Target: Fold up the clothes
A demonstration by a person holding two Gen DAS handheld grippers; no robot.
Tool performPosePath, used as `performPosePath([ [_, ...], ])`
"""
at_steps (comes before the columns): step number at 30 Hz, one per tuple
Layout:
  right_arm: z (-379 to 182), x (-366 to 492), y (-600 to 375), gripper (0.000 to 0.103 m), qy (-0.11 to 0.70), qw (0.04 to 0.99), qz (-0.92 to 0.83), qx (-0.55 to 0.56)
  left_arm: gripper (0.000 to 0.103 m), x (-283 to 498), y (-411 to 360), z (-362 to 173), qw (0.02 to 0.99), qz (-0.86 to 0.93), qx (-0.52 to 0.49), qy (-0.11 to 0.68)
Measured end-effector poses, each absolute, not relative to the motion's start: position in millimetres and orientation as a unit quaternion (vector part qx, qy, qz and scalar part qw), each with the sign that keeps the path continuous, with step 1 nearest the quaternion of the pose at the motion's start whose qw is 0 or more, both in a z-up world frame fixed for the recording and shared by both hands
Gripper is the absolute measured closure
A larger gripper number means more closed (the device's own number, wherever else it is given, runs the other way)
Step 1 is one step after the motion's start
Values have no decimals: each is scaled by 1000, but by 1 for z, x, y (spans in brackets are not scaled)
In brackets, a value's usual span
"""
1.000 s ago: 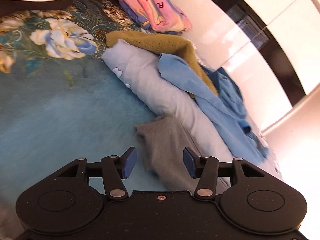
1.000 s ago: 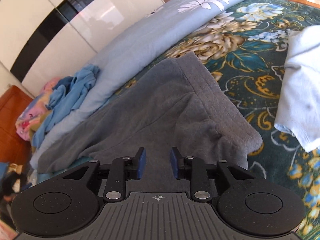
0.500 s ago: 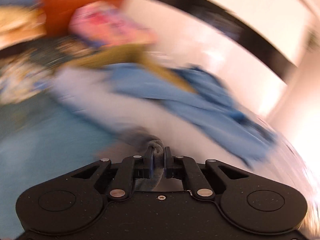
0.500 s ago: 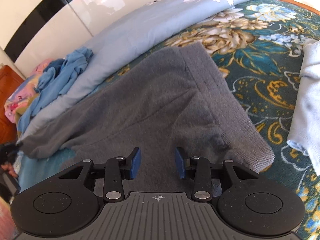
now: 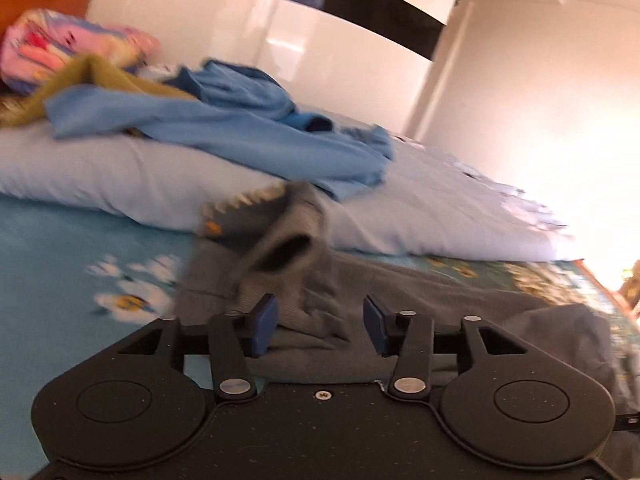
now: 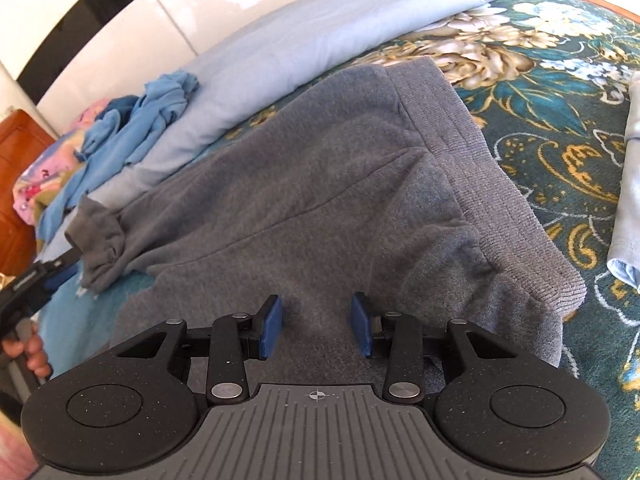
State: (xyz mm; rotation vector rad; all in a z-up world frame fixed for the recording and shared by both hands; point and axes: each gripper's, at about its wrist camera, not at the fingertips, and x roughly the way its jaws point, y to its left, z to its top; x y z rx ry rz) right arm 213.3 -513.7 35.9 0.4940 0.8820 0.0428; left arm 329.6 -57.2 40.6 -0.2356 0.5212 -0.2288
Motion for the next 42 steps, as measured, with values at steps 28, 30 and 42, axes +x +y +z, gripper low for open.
performPosePath([
  [28, 33, 215, -514, 69, 423, 872, 11, 245, 101, 389, 127, 124, 955, 61, -107, 271],
  [30, 33, 217, -512, 69, 424, 873, 8, 241, 101, 397, 135, 126, 954, 79, -70, 280],
  [42, 39, 215, -507, 68, 424, 875, 3, 235, 59, 406, 156, 89, 937, 149, -117, 293],
])
